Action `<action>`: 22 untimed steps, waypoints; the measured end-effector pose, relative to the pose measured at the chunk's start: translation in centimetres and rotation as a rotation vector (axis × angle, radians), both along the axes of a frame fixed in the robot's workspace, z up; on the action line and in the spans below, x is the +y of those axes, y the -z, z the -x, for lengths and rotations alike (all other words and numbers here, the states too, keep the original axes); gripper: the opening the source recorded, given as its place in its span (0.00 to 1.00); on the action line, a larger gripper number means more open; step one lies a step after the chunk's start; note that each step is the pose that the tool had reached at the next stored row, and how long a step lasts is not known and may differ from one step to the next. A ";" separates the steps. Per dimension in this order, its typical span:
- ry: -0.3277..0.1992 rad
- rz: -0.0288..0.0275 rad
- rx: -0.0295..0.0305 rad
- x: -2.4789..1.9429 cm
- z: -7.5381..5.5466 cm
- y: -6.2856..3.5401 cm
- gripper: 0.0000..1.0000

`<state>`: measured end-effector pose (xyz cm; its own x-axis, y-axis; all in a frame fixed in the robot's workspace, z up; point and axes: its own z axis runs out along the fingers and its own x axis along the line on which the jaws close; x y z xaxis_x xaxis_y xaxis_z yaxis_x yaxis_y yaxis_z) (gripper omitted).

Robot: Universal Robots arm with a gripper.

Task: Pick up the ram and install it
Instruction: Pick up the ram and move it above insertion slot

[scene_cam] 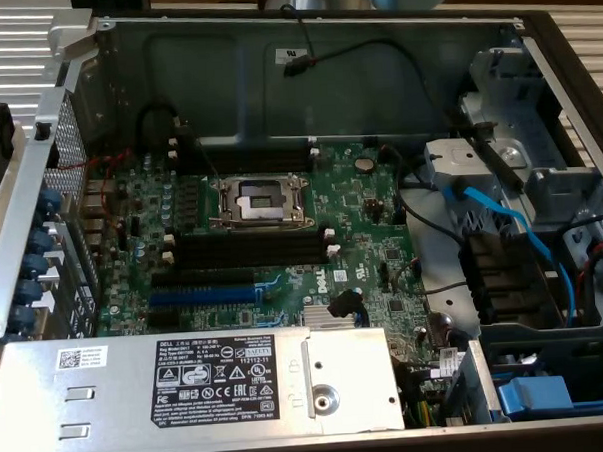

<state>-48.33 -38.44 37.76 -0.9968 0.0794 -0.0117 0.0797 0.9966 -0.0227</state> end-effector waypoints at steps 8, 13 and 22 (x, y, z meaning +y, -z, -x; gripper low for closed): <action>0.000 -0.0003 -0.0002 -0.30 -0.5 1.47 0.10; 0.000 -0.0002 -0.0001 -0.45 -0.8 2.37 0.10; 0.000 -0.0005 -0.0002 -0.49 -1.9 4.02 0.10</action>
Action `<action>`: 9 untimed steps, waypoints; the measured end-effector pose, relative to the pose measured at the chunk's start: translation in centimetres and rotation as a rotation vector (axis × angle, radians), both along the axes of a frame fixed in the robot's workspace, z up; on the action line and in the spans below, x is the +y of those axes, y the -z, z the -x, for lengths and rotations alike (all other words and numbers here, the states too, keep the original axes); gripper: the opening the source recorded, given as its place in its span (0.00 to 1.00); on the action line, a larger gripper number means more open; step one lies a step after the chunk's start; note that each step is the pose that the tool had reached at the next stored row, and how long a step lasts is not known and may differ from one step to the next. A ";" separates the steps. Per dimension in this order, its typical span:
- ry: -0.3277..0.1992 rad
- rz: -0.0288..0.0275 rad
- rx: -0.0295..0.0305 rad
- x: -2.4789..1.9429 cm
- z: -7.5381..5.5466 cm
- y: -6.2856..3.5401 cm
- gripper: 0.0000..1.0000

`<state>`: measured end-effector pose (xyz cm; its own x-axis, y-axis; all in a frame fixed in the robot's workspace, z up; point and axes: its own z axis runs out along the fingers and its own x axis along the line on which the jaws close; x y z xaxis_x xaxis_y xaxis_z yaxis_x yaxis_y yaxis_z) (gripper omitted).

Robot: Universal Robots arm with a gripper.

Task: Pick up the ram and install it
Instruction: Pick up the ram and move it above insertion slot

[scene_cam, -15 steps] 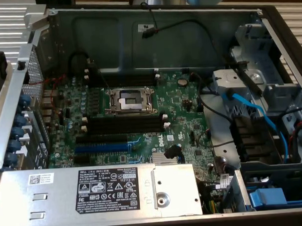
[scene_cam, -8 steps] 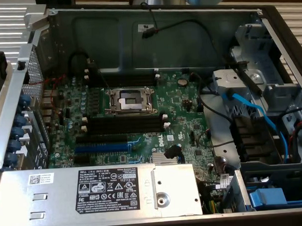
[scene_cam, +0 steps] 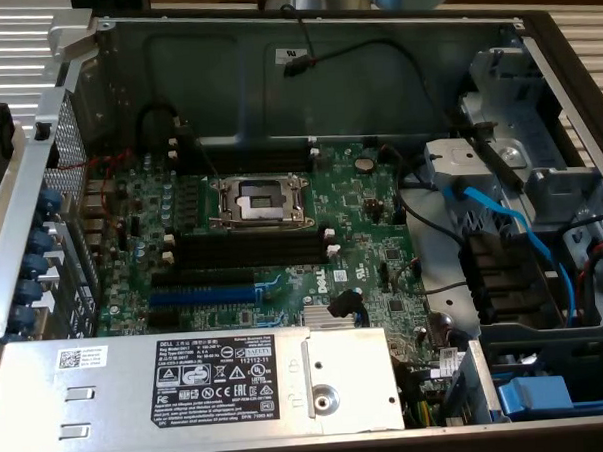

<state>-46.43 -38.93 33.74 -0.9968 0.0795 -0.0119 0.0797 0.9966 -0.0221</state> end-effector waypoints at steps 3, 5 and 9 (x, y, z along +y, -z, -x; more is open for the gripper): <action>0.000 -0.0003 0.0000 0.00 -0.3 0.55 0.10; 0.000 -0.0008 0.0001 0.00 -0.5 0.91 0.10; 0.000 -0.0024 0.0004 0.00 -0.9 1.49 0.10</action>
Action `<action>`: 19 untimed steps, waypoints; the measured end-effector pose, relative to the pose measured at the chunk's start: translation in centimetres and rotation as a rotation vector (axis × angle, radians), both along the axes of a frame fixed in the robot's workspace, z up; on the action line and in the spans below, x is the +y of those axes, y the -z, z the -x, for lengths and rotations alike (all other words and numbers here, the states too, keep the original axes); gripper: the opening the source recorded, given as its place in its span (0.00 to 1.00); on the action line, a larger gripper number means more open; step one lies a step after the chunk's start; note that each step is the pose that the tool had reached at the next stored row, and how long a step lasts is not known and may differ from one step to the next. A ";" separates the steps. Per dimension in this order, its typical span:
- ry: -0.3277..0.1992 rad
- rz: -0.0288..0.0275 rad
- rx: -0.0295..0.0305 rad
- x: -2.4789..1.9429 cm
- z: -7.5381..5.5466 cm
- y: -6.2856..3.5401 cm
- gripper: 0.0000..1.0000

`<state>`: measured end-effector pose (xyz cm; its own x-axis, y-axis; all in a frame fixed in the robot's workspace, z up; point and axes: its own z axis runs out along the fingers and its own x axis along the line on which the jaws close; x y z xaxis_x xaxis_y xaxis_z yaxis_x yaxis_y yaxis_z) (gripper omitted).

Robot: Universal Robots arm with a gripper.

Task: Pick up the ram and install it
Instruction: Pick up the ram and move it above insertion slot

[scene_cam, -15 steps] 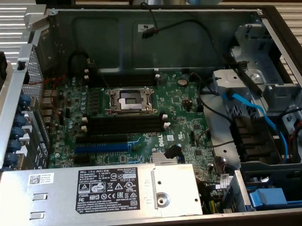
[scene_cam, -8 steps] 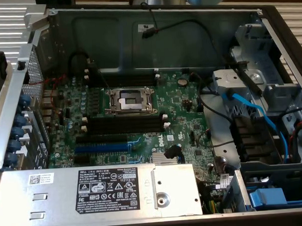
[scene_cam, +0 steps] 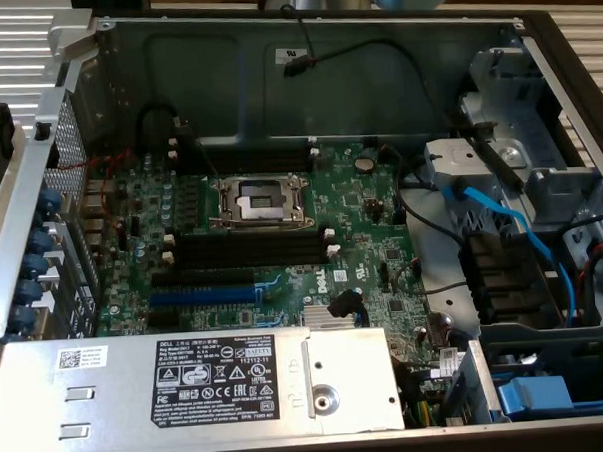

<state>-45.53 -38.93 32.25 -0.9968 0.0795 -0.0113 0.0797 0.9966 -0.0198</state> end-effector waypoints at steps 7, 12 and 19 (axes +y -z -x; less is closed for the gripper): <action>0.000 -0.0062 0.0026 -0.01 -0.3 0.86 0.10; 0.000 -0.0074 0.0026 -0.02 0.3 1.76 0.10; 0.000 -0.0078 0.0024 -0.01 1.9 3.05 0.10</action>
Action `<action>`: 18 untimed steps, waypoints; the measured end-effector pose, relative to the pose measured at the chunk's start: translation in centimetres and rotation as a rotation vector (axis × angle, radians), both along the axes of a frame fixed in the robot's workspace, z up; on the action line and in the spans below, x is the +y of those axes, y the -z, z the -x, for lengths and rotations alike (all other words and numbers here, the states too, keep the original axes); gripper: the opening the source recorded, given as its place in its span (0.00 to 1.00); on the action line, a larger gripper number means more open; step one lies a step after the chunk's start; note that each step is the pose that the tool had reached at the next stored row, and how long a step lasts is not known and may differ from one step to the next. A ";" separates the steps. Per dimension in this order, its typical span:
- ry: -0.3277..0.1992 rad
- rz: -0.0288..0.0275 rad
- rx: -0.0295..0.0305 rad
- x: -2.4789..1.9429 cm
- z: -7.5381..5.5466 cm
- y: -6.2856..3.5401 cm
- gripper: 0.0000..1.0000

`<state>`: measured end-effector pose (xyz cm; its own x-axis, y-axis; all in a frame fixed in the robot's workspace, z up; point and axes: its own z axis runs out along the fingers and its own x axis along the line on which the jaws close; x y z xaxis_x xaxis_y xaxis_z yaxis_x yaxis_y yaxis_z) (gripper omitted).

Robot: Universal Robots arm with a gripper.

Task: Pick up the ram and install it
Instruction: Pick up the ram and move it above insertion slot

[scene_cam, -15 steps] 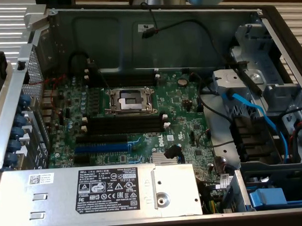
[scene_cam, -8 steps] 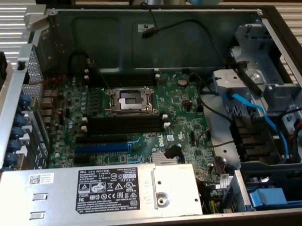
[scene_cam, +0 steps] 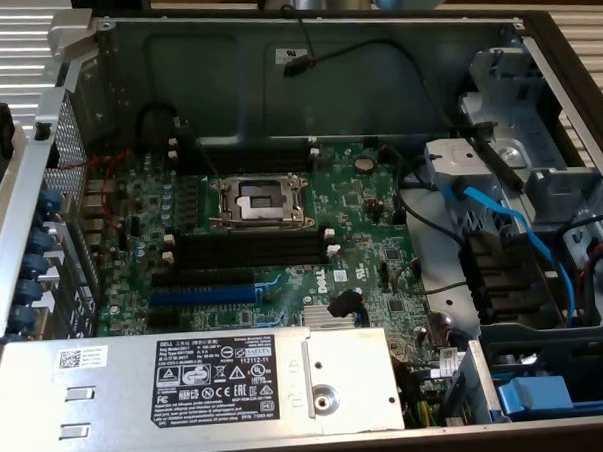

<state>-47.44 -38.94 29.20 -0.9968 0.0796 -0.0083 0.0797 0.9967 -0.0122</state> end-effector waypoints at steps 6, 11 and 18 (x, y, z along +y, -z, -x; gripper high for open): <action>-0.001 -0.0023 0.0000 0.00 0.7 1.07 0.10; -0.074 -0.0125 0.0004 0.01 0.8 1.33 0.10; -0.202 -0.0140 0.0012 0.00 0.8 1.50 0.10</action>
